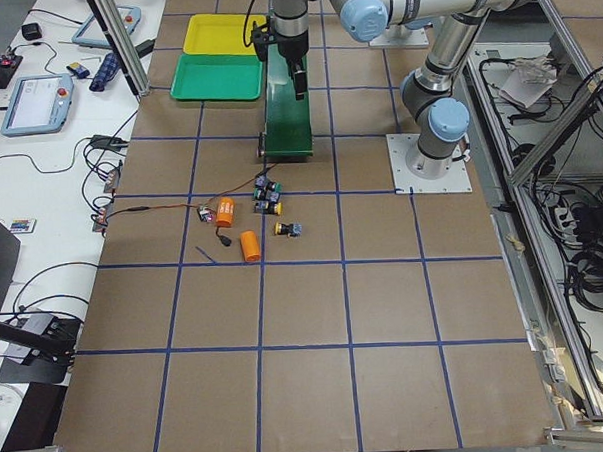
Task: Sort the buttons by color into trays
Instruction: 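Lower the left gripper and grasp the plain orange cylinder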
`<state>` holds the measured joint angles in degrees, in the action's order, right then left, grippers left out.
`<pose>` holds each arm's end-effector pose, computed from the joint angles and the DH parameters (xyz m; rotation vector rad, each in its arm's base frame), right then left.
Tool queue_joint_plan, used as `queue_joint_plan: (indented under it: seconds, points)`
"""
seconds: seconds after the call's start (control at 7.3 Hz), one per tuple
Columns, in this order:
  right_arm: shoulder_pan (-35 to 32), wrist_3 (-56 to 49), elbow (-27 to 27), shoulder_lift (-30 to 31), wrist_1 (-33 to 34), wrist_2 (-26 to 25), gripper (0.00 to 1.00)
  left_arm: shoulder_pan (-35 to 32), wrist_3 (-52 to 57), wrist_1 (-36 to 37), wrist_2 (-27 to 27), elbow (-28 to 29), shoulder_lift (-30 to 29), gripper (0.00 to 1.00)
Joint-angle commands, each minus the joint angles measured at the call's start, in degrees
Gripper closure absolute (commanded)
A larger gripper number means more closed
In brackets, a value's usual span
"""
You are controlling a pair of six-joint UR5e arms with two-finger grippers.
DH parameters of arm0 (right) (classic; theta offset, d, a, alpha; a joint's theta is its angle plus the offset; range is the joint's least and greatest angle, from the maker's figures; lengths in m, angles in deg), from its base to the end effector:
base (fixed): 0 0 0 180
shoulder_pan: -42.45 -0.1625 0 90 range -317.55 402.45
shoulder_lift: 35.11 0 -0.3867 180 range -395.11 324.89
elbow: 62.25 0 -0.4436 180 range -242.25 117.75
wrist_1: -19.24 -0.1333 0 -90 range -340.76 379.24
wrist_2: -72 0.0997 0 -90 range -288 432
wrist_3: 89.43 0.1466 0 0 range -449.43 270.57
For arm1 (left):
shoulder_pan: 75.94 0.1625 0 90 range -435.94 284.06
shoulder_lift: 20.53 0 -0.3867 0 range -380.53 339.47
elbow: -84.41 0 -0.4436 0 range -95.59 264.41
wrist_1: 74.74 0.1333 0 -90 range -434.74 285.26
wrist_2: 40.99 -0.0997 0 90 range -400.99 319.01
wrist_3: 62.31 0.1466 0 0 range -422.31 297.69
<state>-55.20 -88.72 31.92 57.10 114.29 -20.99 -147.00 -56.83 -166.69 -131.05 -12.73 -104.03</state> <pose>0.1959 -0.5144 0.3929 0.1850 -3.0867 0.0891 0.0340 -0.5093 0.3908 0.3670 -3.1107 -0.0696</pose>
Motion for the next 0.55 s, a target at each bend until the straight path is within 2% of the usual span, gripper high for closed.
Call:
queue_joint_plan:
  seconds: [0.0, 0.27, 0.41]
  points:
    - [0.0, 0.0, 0.14, -1.06, 1.35, 0.1, 0.0, 6.09, 2.42, 6.13, -0.2, -2.77, -2.7, 0.0]
    - [0.0, 0.0, -0.12, -1.68, 1.72, 0.1, 0.0, 15.11, 8.72, 14.73, 0.24, -3.84, -7.7, 0.0]
    - [0.0, 0.0, -0.04, -1.68, 1.63, 0.01, 0.0, 17.34, 15.54, 21.39, -0.29, -3.93, -11.12, 0.0]
